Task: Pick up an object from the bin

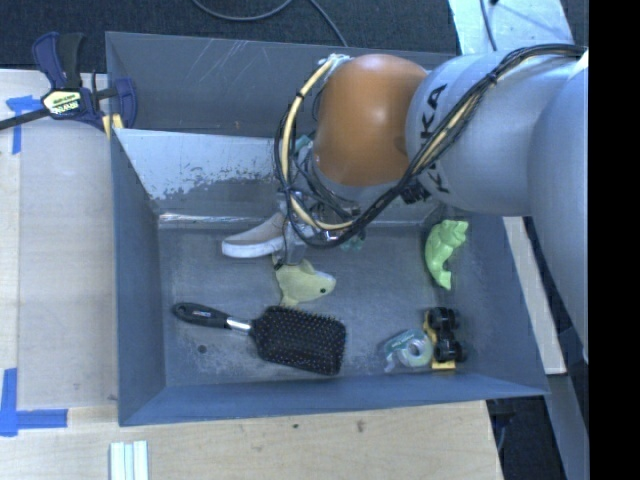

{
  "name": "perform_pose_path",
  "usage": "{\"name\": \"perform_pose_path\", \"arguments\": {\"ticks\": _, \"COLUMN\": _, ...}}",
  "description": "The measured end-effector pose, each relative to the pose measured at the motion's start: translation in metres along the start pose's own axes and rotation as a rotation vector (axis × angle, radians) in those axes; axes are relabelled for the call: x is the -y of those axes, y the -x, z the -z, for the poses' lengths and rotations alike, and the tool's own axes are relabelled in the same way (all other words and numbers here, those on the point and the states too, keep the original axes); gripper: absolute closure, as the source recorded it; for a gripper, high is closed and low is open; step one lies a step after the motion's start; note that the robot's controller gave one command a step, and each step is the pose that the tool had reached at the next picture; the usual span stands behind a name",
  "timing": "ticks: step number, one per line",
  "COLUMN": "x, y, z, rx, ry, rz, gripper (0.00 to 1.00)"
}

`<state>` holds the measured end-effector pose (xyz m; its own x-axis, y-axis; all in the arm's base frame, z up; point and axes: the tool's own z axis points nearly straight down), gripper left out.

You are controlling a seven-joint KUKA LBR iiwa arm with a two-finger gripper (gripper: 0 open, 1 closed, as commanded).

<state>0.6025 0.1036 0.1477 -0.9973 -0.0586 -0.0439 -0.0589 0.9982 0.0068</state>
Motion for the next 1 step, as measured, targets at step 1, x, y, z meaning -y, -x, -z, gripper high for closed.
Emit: {"name": "perform_pose_path", "arguments": {"ticks": 1, "x": 0.0132, "y": -0.0141, "z": 0.1168, "rx": -0.029, "ry": -0.003, "rz": 0.025, "gripper": 1.0}}
